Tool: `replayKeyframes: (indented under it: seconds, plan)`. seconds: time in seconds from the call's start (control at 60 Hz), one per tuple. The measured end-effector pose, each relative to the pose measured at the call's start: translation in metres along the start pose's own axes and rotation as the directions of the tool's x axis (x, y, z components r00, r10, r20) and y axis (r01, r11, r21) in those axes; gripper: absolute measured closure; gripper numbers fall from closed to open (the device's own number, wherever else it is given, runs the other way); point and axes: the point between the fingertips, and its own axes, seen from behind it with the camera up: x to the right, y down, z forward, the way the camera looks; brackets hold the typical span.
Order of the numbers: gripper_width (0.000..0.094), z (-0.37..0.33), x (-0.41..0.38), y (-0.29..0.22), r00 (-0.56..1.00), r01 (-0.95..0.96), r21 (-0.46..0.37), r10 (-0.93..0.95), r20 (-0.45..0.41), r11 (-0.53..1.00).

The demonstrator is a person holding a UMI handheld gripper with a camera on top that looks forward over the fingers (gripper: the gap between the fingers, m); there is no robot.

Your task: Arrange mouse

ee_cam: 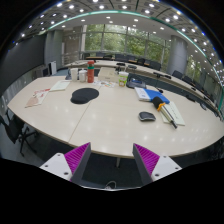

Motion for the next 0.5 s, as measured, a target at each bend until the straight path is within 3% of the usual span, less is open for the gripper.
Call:
replayKeyframes:
  seconds: [0.267, 0.5]
  plan:
    - [0.0078, 0.115, 0.11, -0.011, 0.997, -0.052, 0.047, 0.055, -0.052, 0.998]
    - [0.0079, 0.214, 0.152, -0.031, 0.987, -0.158, 0.037, 0.158, 0.0, 0.987]
